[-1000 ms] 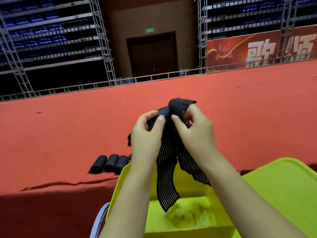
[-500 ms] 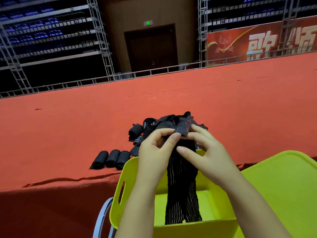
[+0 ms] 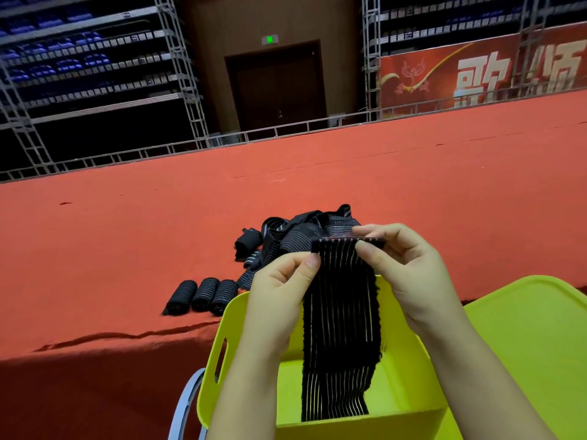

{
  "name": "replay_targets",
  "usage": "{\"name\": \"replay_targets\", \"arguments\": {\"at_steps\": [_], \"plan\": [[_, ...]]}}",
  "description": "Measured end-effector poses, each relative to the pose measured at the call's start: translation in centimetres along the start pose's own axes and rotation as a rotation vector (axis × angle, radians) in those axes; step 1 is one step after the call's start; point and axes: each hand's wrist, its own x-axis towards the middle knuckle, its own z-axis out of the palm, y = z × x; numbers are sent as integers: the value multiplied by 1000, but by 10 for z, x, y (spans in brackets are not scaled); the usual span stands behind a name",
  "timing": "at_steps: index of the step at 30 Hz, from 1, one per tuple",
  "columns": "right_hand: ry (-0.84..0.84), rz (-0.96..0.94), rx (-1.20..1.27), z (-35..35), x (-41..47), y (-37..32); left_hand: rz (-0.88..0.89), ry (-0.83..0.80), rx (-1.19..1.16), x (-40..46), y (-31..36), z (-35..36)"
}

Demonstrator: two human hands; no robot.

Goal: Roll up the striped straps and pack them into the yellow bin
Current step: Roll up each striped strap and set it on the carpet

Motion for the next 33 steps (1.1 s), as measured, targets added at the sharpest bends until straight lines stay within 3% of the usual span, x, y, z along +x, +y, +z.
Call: {"name": "replay_targets", "arguments": {"at_steps": [7, 12, 16, 33], "plan": [[50, 26, 194, -12, -2, -2, -104, 237, 20, 3, -6, -9], [38, 175, 201, -6, -9, 0, -84, 102, 8, -2, -5, 1], [66, 239, 245, 4, -16, -2, -91, 153, 1, -5, -5, 8], [116, 207, 175, 11, -17, -3, -47, -99, -170, -14, -1, 7]]}}
